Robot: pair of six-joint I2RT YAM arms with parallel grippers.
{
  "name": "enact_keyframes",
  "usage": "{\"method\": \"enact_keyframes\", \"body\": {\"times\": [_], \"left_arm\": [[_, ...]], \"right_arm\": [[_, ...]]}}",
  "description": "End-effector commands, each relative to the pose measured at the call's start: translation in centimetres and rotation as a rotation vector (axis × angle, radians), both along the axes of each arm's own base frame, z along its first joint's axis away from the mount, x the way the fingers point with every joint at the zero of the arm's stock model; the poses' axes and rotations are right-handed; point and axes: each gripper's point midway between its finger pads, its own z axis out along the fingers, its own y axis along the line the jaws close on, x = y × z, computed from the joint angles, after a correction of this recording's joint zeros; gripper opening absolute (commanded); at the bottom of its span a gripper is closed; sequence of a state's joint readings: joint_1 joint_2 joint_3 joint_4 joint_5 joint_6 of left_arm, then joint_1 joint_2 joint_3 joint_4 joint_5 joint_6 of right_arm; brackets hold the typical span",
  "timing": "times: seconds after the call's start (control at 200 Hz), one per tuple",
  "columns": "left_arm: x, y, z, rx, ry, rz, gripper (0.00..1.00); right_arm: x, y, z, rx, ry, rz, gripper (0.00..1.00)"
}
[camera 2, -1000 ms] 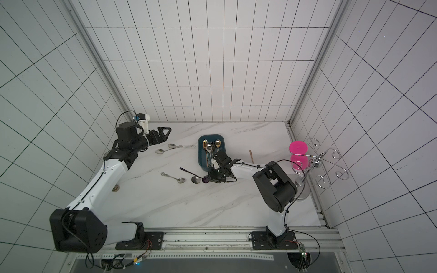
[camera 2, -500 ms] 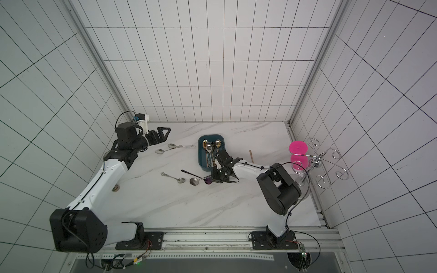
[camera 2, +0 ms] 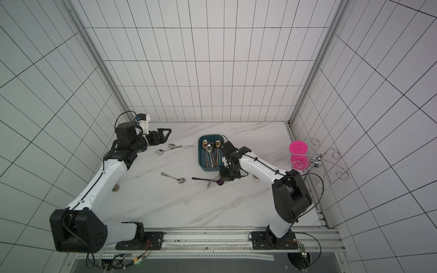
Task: Put the spoon into the storage box
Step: Pick up the spoon from the center of the board.
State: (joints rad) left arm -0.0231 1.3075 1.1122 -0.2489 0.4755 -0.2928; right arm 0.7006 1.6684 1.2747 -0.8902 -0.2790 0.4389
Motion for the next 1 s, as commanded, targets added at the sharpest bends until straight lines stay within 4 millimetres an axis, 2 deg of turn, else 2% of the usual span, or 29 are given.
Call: {"method": "enact_keyframes", "body": {"times": [0.0,0.11,0.235,0.52,0.675,0.835,0.994], "left_arm": [[-0.6,-0.8,1.8,0.036,-0.06,-0.085,0.97],[-1.2,-1.2,1.6,0.071,-0.06,-0.129,0.96],[-2.0,-2.2,1.3,0.083,-0.058,-0.209,0.95],[-5.5,-7.0,0.1,0.132,-0.036,-0.485,0.95],[-8.4,-10.1,0.2,0.121,-0.064,-0.715,0.95],[-10.1,-14.1,0.0,0.083,-0.104,-0.916,0.96],[-11.2,-18.1,-2.7,0.073,-0.024,-1.087,0.97]], "right_arm": [[-0.4,-3.6,0.6,-0.177,0.038,0.077,0.0],[-1.0,-4.5,0.6,-0.181,0.085,0.09,0.0],[-2.8,-5.1,0.9,-0.181,0.148,0.12,0.0],[-4.6,-7.6,3.4,-0.207,0.16,0.129,0.0],[-4.5,-6.9,6.3,-0.1,0.059,0.18,0.0],[-3.3,-5.7,8.6,-0.024,-0.058,0.268,0.0],[-1.8,-4.2,9.4,0.032,-0.129,0.308,0.0]]}}
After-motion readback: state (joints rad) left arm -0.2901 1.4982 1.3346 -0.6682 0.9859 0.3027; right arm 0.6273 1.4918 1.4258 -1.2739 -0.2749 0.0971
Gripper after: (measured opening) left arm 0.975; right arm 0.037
